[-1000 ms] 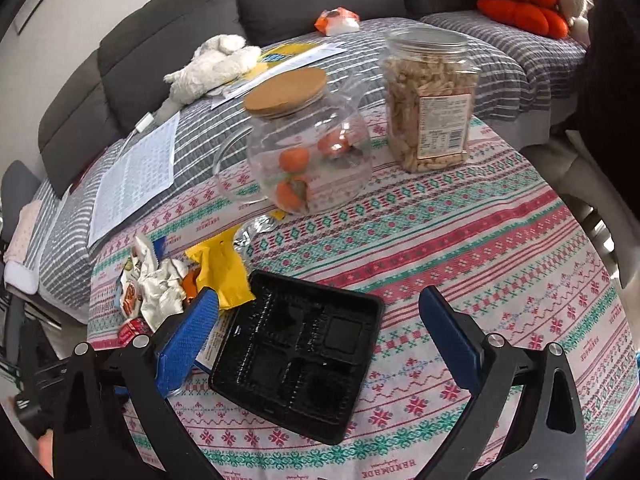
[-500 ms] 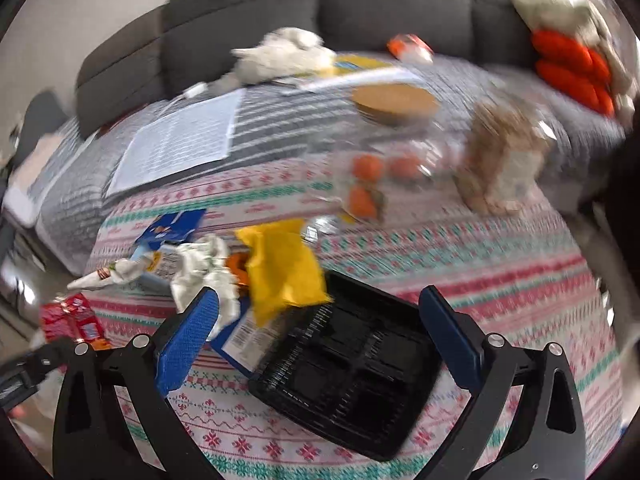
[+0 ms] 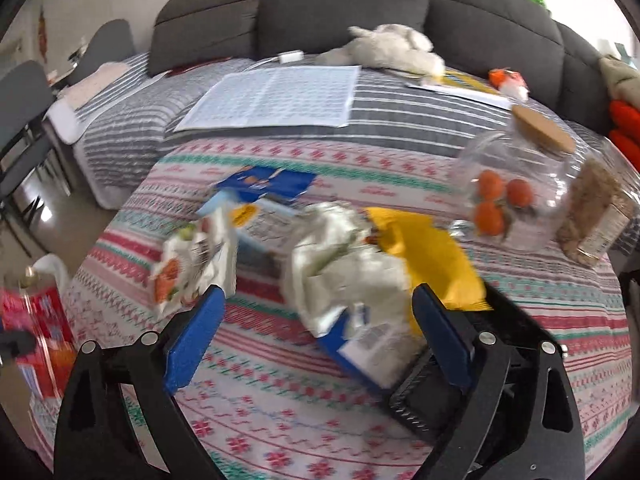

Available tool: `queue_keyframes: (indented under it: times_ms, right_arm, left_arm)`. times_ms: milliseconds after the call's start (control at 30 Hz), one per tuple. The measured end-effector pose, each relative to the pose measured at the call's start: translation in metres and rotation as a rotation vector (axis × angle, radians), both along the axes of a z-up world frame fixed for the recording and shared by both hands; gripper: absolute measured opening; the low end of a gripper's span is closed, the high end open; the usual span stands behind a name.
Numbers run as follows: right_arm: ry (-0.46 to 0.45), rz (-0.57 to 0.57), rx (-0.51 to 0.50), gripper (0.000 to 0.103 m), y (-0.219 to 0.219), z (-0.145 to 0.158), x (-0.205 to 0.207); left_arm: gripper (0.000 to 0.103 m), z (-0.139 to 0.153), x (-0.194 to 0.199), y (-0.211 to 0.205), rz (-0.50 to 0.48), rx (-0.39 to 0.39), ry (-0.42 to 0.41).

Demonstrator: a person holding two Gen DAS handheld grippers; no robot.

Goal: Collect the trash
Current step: 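Grasp the snack wrapper with the right tool while the left tool holds the red can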

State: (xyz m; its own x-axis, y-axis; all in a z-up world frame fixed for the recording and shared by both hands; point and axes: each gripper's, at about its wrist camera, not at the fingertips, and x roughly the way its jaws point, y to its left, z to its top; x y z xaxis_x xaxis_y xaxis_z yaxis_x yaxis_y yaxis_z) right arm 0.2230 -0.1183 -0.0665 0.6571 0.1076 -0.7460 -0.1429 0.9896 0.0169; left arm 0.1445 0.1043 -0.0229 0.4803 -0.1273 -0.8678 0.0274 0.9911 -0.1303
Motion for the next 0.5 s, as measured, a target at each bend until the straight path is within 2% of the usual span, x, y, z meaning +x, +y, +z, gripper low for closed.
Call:
queue_keyframes:
  times_ms: [167, 267, 367, 400, 500]
  right_arm:
    - [0.005, 0.030, 0.047, 0.085, 0.011, 0.004, -0.005]
    - [0.059, 0.052, 0.124, 0.083, 0.023, 0.000, -0.011]
    - [0.129, 0.036, 0.262, 0.077, 0.038, -0.011, -0.007]
    - [0.161, 0.008, 0.334, 0.073, 0.043, -0.018, -0.001]
    - [0.186, -0.087, 0.439, 0.069, 0.051, -0.034, 0.012]
  left_arm:
    - [0.029, 0.014, -0.004, 0.027, 0.054, -0.031, -0.043]
    - [0.029, 0.019, -0.007, 0.034, 0.057, -0.044, -0.057]
    - [0.029, 0.024, -0.009, 0.038, 0.063, -0.046, -0.072]
    - [0.029, 0.026, -0.009, 0.040, 0.066, -0.048, -0.075]
    - [0.029, 0.030, -0.011, 0.050, 0.087, -0.061, -0.089]
